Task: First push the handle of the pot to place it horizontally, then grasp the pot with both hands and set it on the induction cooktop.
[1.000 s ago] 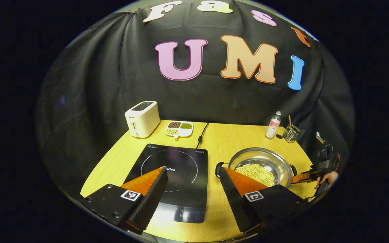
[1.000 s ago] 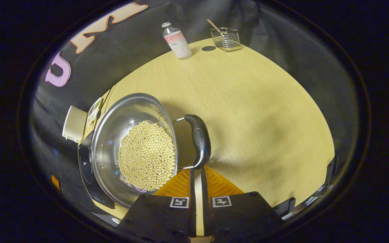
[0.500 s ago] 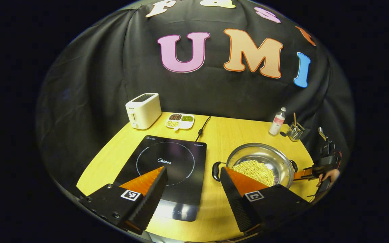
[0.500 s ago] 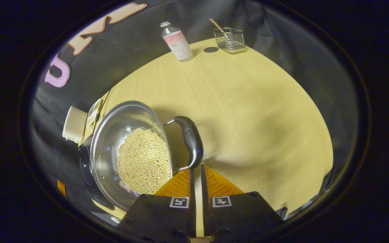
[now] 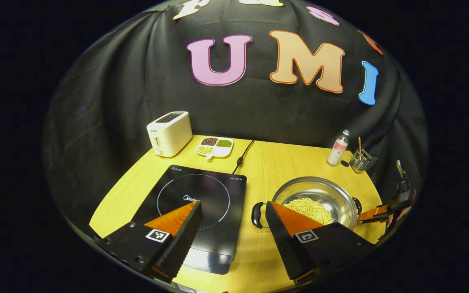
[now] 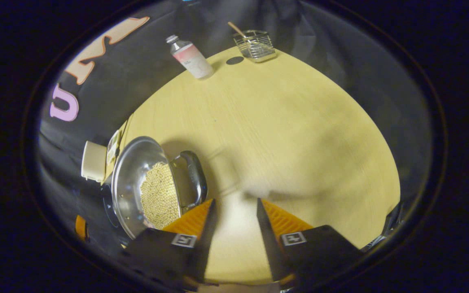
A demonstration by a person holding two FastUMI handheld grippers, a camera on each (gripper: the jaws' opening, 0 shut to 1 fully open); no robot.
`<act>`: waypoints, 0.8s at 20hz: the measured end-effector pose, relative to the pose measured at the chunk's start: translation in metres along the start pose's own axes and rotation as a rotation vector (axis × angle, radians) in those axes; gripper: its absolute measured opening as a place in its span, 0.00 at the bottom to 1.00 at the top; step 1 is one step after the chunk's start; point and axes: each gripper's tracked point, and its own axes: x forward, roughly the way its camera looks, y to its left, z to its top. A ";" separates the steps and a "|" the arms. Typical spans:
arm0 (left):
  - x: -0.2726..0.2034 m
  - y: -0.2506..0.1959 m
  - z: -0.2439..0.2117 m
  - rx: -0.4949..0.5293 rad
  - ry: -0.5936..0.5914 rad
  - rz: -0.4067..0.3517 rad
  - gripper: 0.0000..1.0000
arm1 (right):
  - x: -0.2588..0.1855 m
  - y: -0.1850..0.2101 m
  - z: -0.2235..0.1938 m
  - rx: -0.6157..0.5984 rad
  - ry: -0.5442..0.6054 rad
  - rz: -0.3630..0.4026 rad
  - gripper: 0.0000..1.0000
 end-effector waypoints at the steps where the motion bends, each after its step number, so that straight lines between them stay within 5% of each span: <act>1: 0.004 -0.003 -0.002 -0.010 0.009 -0.005 0.96 | 0.000 -0.007 0.004 0.003 -0.003 -0.014 0.73; 3: 0.012 -0.009 -0.009 -0.036 0.037 -0.022 0.96 | -0.003 -0.018 0.015 0.011 -0.019 -0.031 1.00; 6: 0.024 -0.023 -0.024 -0.074 0.093 -0.064 0.96 | -0.006 -0.011 0.031 0.052 -0.040 0.013 0.93; 8: 0.031 -0.030 -0.034 -0.100 0.134 -0.085 0.96 | -0.007 0.005 0.042 0.078 -0.050 0.074 1.00; 9: 0.035 -0.034 -0.038 -0.112 0.152 -0.094 0.96 | -0.005 0.014 0.045 0.077 -0.051 0.102 0.93; 10: 0.038 -0.036 -0.042 -0.119 0.171 -0.101 0.95 | -0.004 0.021 0.045 0.068 -0.051 0.124 1.00; 11: 0.042 -0.038 -0.046 -0.123 0.186 -0.104 0.94 | -0.001 0.028 0.044 0.056 -0.044 0.142 0.93; 15: 0.066 -0.047 -0.065 -0.154 0.240 -0.133 0.94 | 0.014 0.050 0.037 0.012 -0.005 0.192 0.93; 16: 0.071 -0.049 -0.069 -0.158 0.256 -0.136 0.93 | 0.016 0.055 0.037 0.011 -0.005 0.205 1.00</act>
